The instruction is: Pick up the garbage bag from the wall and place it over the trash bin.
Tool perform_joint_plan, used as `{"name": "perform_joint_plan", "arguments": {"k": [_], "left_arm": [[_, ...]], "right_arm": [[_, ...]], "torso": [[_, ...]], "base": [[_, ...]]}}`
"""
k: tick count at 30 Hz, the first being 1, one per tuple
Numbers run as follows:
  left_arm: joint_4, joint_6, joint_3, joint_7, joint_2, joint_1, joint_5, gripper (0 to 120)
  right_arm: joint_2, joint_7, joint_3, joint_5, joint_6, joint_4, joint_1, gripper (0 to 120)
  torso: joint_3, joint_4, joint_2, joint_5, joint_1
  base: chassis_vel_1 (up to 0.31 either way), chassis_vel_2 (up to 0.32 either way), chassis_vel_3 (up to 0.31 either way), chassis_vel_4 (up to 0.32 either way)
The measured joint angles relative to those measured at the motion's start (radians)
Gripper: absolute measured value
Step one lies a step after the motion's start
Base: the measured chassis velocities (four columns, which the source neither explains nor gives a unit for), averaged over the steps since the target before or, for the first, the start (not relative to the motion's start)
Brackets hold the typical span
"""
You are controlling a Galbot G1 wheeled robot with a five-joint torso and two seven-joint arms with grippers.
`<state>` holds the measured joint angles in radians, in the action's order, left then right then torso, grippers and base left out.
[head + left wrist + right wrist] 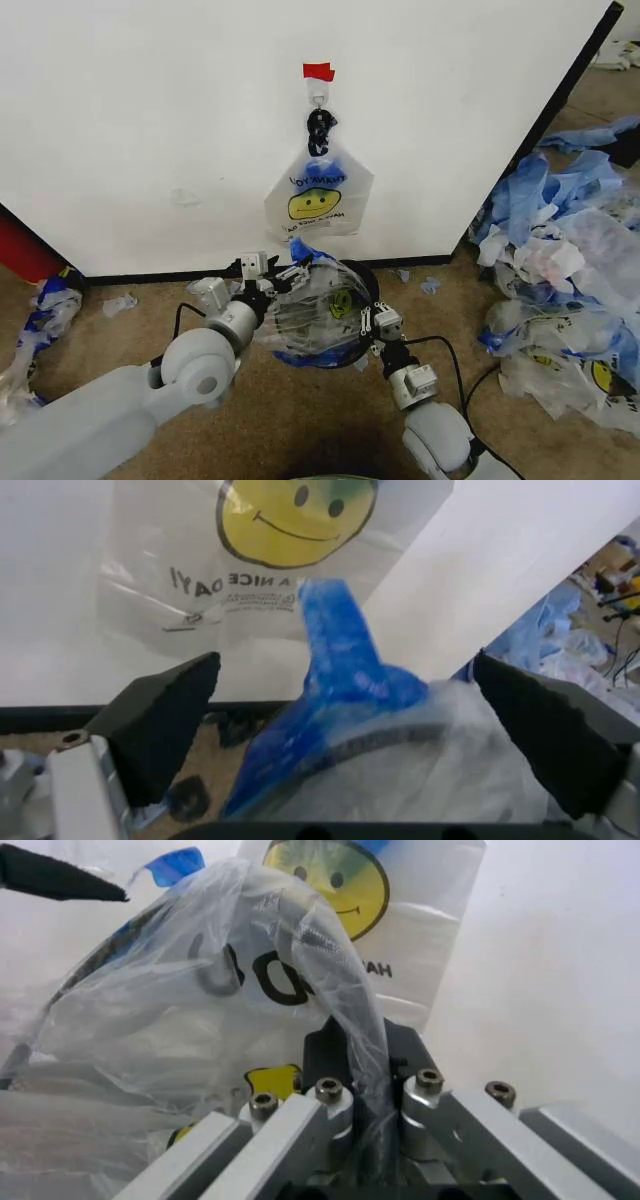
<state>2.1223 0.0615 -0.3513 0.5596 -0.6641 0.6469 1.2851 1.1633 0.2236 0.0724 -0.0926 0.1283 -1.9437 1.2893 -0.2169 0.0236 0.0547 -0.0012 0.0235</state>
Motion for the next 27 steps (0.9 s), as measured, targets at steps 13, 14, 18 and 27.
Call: {"name": "perform_joint_plan", "arguments": {"k": [13,14,18,27], "left_arm": [[-0.04,0.025,-0.025,-0.022,-0.046,-0.018,0.03,100],[-0.042,0.025,-0.026,-0.022,-0.048,-0.018,0.028,100],[-0.06,0.033,-0.026,-0.026,-0.051,-0.021,0.012,100],[-0.067,0.046,-0.031,-0.032,-0.048,-0.015,-0.012,85]], "right_arm": [[0.002,-0.001,0.007,0.011,0.003,-0.004,0.01,0],[0.002,-0.001,0.008,0.012,0.004,-0.004,0.012,0],[0.004,-0.004,0.01,0.018,0.012,-0.004,0.021,0],[0.005,-0.006,0.014,0.021,0.015,-0.016,0.027,0]], "torso": [[0.0,0.0,0.0,0.0,0.0],[0.0,0.0,0.0,0.0,0.0],[0.0,0.0,0.0,0.0,0.0],[0.0,0.0,0.0,0.0,0.0]], "base": [[0.0,0.0,0.0,0.0],[0.0,0.0,0.0,0.0],[0.0,0.0,0.0,0.0],[0.0,0.0,0.0,0.0]]}}
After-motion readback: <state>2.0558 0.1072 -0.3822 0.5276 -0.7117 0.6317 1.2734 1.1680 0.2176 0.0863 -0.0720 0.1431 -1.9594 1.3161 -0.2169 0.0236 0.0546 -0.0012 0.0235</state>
